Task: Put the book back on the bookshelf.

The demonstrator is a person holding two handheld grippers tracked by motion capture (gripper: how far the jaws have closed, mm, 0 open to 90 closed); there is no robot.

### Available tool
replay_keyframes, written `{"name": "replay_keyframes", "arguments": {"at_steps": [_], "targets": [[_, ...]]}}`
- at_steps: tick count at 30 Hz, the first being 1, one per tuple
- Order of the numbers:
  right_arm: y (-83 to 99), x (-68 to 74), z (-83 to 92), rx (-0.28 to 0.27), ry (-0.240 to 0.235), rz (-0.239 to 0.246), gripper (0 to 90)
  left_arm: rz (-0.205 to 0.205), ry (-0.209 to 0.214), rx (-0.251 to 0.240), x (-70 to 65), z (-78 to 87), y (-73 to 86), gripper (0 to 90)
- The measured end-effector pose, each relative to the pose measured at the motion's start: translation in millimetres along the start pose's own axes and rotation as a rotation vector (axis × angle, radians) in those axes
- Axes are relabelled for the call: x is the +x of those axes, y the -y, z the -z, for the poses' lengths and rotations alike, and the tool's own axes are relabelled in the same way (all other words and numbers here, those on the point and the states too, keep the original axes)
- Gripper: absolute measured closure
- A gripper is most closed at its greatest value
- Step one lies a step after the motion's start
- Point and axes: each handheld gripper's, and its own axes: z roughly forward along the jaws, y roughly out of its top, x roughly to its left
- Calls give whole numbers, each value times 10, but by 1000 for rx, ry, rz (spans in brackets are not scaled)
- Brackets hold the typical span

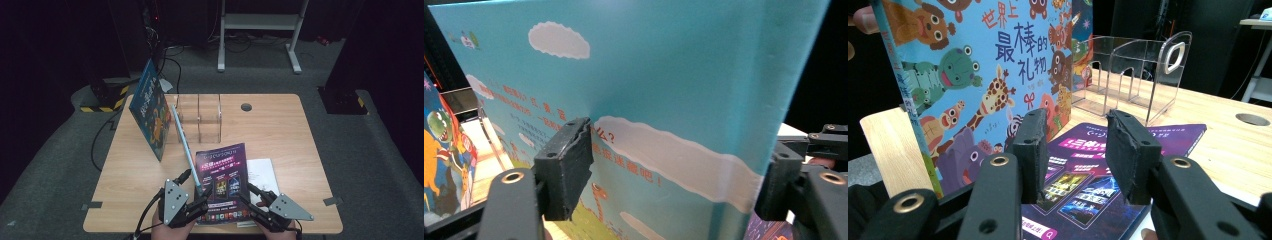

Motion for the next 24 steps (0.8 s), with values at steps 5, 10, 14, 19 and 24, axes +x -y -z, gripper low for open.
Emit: {"name": "replay_keyframes", "arguments": {"at_steps": [5,10,14,19,24], "targets": [[7,3,-8,2,-1,1,600,-5,-14,-5,32,42,17,338],[12,6,-16,6,-3,1,600,-13,-34,-7,71,93,35,375],[12,4,-14,8,-2,-5,600,-20,-47,-5,119,140,44,420],[15,17,-18,12,-2,-2,600,1,-55,2,208,192,69,508],[16,19,-21,14,-2,2,601,45,-91,1,330,255,107,633]]}}
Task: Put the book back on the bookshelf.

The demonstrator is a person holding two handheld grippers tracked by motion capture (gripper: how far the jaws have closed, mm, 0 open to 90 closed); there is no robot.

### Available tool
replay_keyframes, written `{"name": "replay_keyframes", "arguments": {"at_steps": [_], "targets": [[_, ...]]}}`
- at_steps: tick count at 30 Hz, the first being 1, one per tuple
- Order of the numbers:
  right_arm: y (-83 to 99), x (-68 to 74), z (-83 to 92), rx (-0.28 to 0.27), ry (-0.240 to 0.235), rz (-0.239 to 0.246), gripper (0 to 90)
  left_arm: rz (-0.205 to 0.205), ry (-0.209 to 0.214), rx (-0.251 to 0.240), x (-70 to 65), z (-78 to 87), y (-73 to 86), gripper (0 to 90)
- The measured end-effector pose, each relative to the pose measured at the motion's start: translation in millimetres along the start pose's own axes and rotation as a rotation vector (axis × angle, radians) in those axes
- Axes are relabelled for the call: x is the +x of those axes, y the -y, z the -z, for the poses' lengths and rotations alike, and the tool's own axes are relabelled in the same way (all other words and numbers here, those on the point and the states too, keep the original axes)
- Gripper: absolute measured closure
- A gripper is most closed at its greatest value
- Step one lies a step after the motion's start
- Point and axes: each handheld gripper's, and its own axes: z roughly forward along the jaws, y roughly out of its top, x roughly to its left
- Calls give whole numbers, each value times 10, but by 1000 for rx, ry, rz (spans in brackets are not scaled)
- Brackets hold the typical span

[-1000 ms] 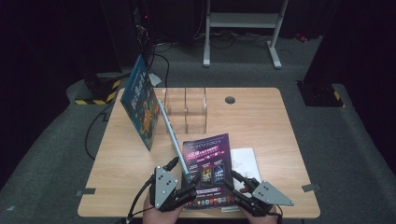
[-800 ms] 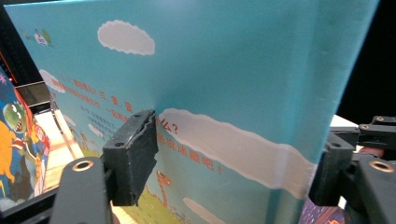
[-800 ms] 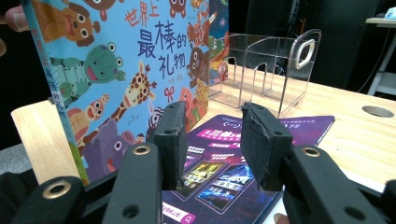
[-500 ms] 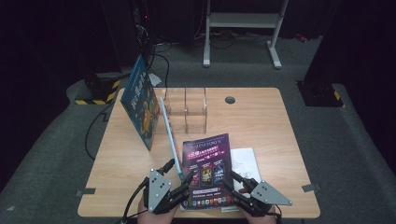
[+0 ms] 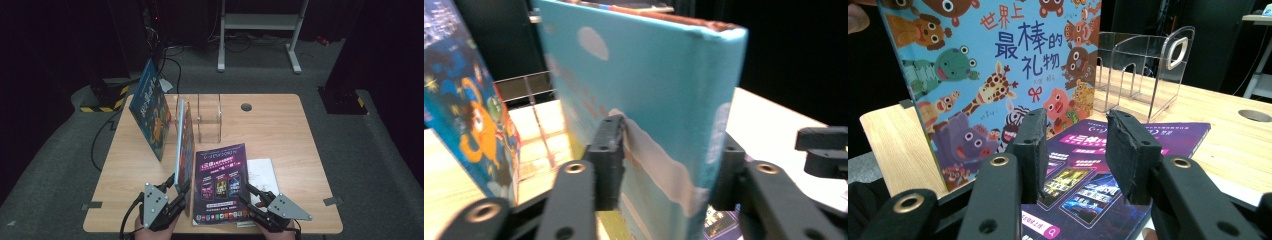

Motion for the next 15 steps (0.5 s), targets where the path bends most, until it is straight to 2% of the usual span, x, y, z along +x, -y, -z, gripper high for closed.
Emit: {"name": "replay_keyframes", "arguments": {"at_steps": [2,4,5,11,15], "targets": [[3,4,-2,4,-3,-3,603,12,-12,-1,67,20,3,693],[6,6,-9,2,-4,1,604,-6,-44,-5,102,40,11,742],[6,6,-12,3,-4,3,605,-9,-46,-7,118,48,13,751],[-3,10,-5,-1,0,4,606,-24,-59,-6,145,74,33,755],[-6,4,8,0,3,3,608,-5,-63,-13,189,79,27,762]]}}
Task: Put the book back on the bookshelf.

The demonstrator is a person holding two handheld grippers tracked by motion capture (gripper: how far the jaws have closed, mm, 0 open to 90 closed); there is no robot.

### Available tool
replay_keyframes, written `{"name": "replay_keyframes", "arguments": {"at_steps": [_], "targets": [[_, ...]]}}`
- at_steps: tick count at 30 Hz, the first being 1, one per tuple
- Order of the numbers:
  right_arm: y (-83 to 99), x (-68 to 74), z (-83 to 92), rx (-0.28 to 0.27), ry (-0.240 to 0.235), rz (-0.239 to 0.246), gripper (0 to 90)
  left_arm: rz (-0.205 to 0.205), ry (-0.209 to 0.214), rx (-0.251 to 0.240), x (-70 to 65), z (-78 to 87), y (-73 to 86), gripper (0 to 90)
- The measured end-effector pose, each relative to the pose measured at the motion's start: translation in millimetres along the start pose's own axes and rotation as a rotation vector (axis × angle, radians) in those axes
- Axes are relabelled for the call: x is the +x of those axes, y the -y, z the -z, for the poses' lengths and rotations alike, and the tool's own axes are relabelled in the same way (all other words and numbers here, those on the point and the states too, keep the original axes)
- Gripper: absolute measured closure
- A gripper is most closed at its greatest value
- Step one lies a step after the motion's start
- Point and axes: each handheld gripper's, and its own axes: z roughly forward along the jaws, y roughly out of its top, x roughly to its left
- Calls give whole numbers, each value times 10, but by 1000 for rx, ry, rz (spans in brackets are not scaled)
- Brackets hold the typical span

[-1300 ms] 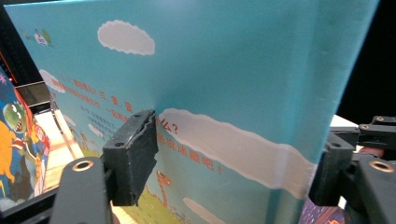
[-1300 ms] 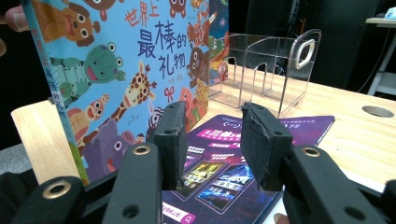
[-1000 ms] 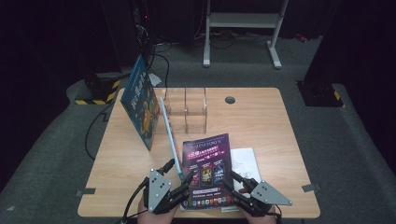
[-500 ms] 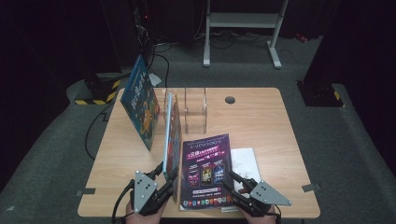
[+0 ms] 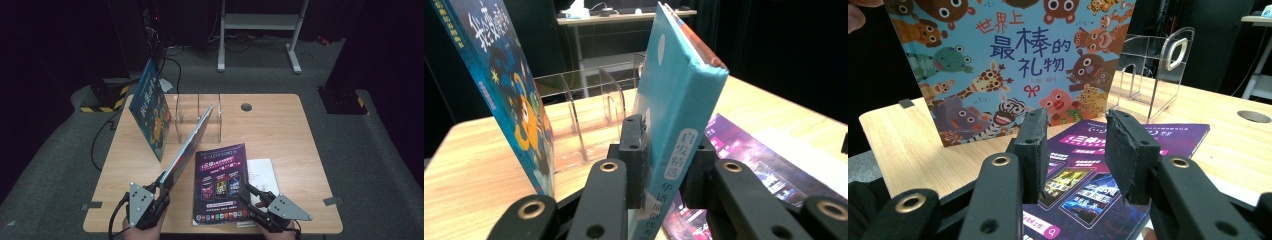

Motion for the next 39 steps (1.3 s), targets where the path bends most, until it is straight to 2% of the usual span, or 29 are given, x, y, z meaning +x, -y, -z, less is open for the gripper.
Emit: {"name": "replay_keyframes", "arguments": {"at_steps": [4,10,13,24,27,35,39], "targets": [[4,-6,0,-2,3,-4,612,10,-3,0,34,-1,-14,768],[5,-18,5,0,7,1,616,12,-30,-8,104,8,-38,795],[12,-29,6,1,13,0,617,31,-35,-10,159,17,-37,802],[40,-81,-2,21,38,-9,613,45,-14,-19,262,37,-15,795],[43,-91,-2,21,39,-3,612,35,1,-21,280,37,-19,788],[40,-90,16,18,40,-5,611,46,8,-59,323,73,-59,748],[40,-78,7,21,35,-5,609,37,17,-64,345,60,-67,742]]}}
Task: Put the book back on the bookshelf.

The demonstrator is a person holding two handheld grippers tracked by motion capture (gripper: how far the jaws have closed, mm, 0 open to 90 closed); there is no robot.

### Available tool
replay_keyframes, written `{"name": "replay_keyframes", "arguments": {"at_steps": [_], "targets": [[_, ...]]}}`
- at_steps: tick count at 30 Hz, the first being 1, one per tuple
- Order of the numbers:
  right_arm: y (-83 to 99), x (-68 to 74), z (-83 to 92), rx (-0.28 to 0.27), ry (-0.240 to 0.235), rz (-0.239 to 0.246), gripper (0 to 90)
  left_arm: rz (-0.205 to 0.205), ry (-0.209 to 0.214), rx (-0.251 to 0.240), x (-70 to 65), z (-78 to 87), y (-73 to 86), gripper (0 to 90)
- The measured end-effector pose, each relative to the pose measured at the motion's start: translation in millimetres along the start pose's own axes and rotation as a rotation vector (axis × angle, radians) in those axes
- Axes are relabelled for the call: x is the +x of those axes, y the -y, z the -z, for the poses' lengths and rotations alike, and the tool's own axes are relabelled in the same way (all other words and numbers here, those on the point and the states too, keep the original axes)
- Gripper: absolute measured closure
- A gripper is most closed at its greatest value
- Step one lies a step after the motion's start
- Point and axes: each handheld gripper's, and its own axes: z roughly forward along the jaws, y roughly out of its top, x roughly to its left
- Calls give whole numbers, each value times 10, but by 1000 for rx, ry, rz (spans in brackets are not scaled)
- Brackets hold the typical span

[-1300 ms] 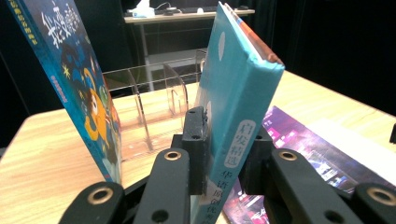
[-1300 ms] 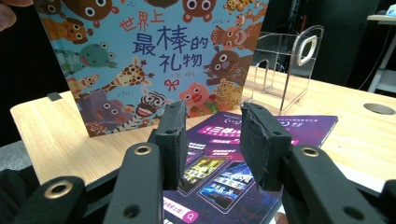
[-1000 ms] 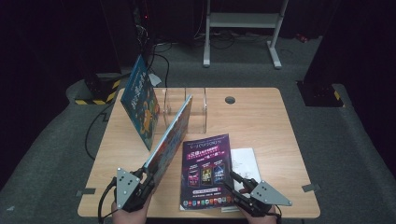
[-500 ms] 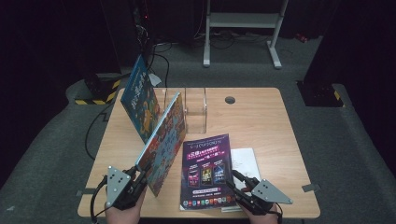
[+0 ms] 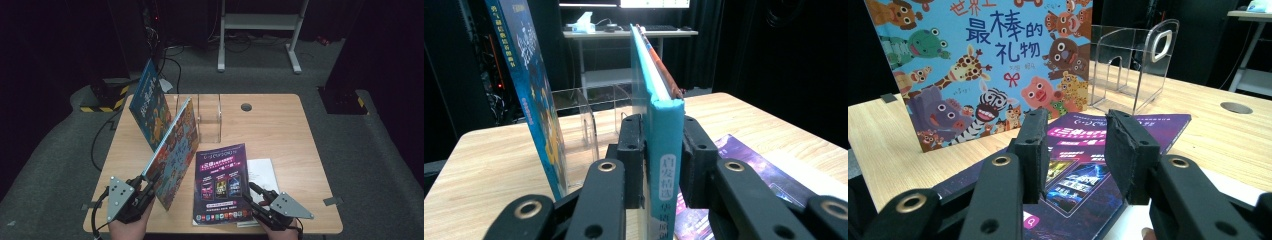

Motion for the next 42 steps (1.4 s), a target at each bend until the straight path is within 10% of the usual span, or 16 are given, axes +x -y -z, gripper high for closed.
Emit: {"name": "replay_keyframes", "arguments": {"at_steps": [16,24,42], "targets": [[10,24,-21,12,-9,16,608,-77,-8,9,-7,-167,-44,678],[15,30,-25,17,-12,13,607,-19,54,21,62,-255,-61,726],[17,29,-24,20,-9,9,607,8,50,32,105,-290,-90,730]]}}
